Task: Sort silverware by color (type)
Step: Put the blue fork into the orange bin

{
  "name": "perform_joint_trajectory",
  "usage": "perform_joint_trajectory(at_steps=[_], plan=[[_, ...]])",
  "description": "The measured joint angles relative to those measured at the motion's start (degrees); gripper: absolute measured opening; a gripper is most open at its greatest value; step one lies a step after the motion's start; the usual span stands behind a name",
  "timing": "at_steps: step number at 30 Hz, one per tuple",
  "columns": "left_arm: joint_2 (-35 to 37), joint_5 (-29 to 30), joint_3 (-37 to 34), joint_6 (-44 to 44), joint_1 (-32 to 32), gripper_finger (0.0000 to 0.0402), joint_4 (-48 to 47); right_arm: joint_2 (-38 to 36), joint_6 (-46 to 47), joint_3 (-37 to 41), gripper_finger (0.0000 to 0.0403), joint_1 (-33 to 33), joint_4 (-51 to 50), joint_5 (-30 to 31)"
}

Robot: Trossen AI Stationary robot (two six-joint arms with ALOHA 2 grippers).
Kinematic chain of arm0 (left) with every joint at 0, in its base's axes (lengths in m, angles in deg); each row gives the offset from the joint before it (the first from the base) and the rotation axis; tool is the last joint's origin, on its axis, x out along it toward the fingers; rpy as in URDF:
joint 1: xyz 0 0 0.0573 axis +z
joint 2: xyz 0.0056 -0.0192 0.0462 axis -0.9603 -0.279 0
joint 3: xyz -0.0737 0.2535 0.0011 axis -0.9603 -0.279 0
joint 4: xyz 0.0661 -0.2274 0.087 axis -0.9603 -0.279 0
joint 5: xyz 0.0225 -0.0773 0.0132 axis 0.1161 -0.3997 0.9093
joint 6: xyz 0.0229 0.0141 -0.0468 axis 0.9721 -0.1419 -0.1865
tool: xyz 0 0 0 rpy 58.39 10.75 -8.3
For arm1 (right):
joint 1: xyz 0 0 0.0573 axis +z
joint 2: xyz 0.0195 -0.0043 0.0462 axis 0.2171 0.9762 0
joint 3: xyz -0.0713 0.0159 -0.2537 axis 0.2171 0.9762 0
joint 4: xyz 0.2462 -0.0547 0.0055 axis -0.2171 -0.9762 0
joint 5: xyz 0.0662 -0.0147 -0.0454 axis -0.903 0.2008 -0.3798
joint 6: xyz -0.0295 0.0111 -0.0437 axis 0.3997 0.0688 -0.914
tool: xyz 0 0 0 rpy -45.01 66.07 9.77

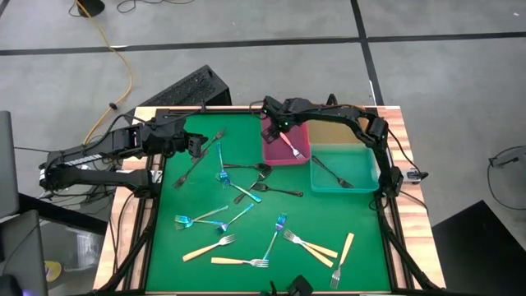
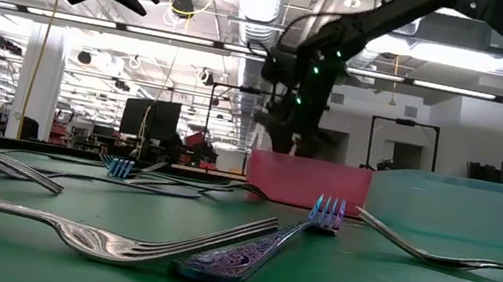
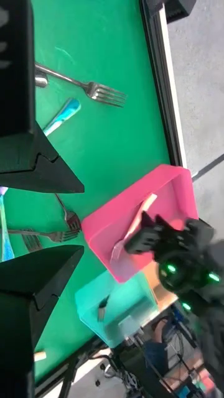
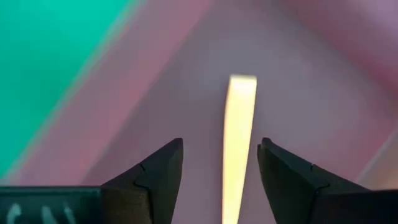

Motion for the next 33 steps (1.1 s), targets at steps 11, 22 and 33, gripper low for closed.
perform_joint_trajectory(at_steps=[11, 22, 33], plan=[[0.0, -1.4, 0.0, 0.7, 0.0, 0.0129, -1.9, 0.0, -17.2, -21.4, 0.0213, 8.6, -20.7, -0.4], [0.0, -1.8, 0.0, 0.7, 0.0, 0.0129, -2.2, -0.2, -9.7, -30.4, 0.0209, 26.2, -41.9, -0.3], [0.0, -5.4, 0.0, 4.4, 0.0, 0.0129, -2.2, -0.5, -21.7, -30.4, 0.0209, 37.5, -37.4, -0.4]])
